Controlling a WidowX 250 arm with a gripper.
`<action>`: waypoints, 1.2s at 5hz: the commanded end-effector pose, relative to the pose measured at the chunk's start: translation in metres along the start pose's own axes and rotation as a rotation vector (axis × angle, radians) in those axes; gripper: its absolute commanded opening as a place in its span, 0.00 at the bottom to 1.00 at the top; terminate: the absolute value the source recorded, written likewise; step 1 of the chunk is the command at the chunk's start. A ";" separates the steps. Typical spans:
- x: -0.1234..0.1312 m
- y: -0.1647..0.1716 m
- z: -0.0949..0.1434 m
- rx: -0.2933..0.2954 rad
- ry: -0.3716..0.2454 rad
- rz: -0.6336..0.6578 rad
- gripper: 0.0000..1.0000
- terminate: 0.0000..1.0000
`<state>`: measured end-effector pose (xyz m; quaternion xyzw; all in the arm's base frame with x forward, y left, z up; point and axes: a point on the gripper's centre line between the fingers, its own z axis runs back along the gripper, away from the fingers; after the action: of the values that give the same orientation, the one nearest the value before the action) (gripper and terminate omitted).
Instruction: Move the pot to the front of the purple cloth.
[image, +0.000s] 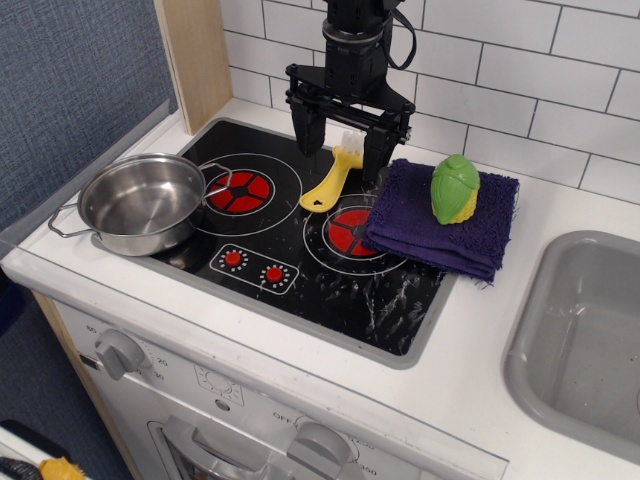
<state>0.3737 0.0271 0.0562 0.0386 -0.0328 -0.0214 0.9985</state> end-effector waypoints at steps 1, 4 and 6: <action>0.000 0.000 0.000 0.000 0.000 0.000 1.00 0.00; -0.061 0.062 0.012 -0.058 0.017 -0.044 1.00 0.00; -0.101 0.092 -0.012 -0.003 0.100 -0.097 1.00 0.00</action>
<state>0.2743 0.1194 0.0341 0.0335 0.0334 -0.0711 0.9963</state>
